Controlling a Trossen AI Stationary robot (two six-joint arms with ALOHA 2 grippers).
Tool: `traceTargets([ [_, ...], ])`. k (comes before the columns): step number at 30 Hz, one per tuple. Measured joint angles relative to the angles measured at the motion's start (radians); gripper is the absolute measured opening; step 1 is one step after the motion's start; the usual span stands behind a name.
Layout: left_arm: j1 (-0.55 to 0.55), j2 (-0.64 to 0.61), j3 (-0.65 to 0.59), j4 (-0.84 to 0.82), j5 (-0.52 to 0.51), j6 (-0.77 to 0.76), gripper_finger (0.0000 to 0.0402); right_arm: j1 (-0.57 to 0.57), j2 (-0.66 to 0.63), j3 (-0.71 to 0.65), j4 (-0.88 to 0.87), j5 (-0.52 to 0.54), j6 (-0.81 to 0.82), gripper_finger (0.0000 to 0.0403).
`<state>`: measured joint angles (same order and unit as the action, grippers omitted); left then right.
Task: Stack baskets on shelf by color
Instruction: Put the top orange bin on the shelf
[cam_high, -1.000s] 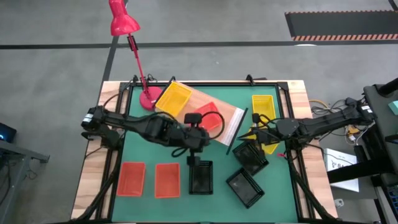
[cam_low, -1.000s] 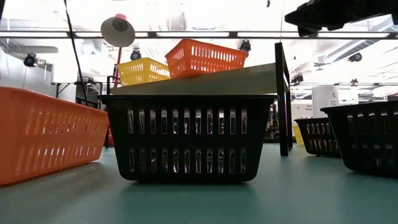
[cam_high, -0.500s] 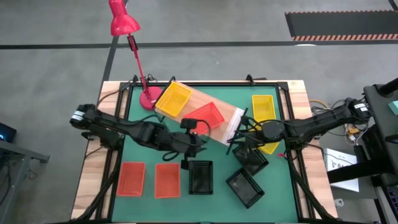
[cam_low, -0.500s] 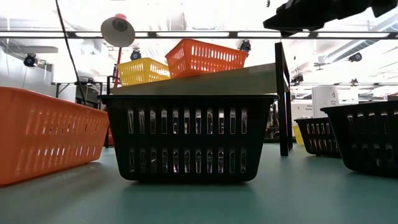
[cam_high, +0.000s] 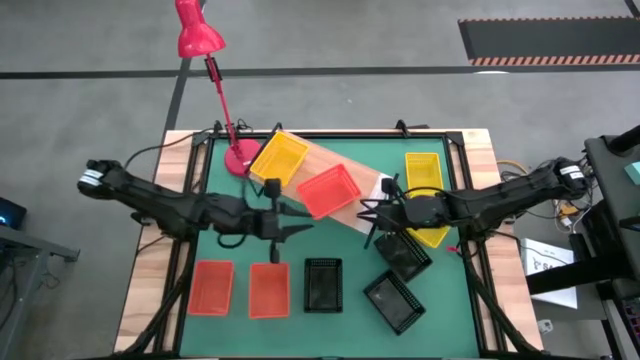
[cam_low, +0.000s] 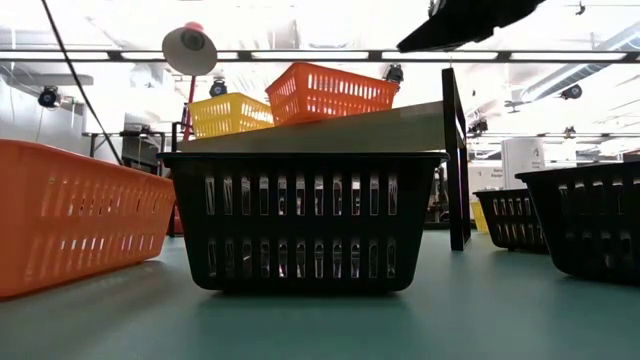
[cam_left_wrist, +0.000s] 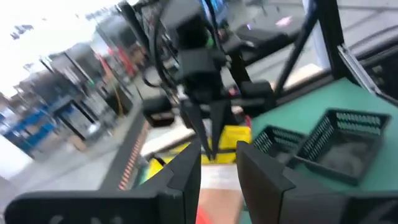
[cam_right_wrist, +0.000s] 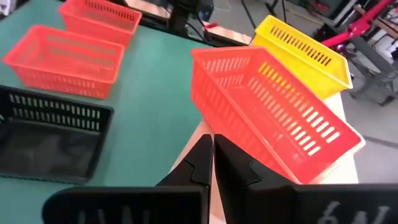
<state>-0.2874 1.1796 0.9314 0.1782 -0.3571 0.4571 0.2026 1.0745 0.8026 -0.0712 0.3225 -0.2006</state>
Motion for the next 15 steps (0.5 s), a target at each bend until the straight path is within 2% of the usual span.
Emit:
traceTargets([
  [5, 0.000, -0.098, -0.084, 0.107, -0.001, 0.047, 0.0086, -0.034, 0.057, 0.066, -0.092, 0.003, 0.025, 0.0009],
  [15, 0.000, -0.219, -0.225, 0.174, -0.001, 0.048, 0.0086, -0.105, 0.167, 0.198, -0.281, 0.020, 0.069, 0.0009],
])
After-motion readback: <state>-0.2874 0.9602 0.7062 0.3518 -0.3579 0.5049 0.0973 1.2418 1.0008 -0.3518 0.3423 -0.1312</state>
